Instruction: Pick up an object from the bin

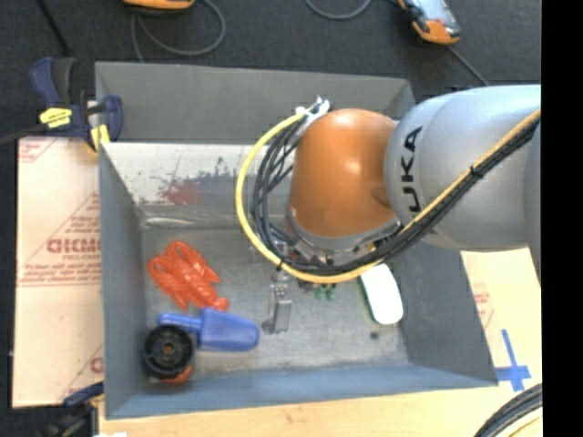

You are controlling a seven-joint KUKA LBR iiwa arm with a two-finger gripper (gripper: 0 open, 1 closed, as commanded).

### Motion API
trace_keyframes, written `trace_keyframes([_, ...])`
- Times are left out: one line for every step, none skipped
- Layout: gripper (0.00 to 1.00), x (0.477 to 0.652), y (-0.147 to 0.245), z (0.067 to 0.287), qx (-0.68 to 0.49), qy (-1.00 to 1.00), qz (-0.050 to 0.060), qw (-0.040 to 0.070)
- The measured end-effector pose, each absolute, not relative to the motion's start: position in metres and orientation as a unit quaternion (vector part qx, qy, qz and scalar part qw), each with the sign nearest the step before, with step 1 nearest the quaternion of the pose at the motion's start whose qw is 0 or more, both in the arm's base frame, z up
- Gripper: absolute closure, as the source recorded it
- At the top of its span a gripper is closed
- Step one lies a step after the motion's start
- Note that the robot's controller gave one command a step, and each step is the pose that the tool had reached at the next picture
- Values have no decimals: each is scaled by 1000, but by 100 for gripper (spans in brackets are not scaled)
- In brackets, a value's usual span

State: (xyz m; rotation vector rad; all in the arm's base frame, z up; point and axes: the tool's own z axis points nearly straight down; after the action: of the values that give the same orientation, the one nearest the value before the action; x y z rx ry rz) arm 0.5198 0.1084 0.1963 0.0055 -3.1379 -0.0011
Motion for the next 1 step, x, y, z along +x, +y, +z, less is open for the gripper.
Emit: trace_keyframes([0, 527, 122, 201, 39, -999, 1, -1])
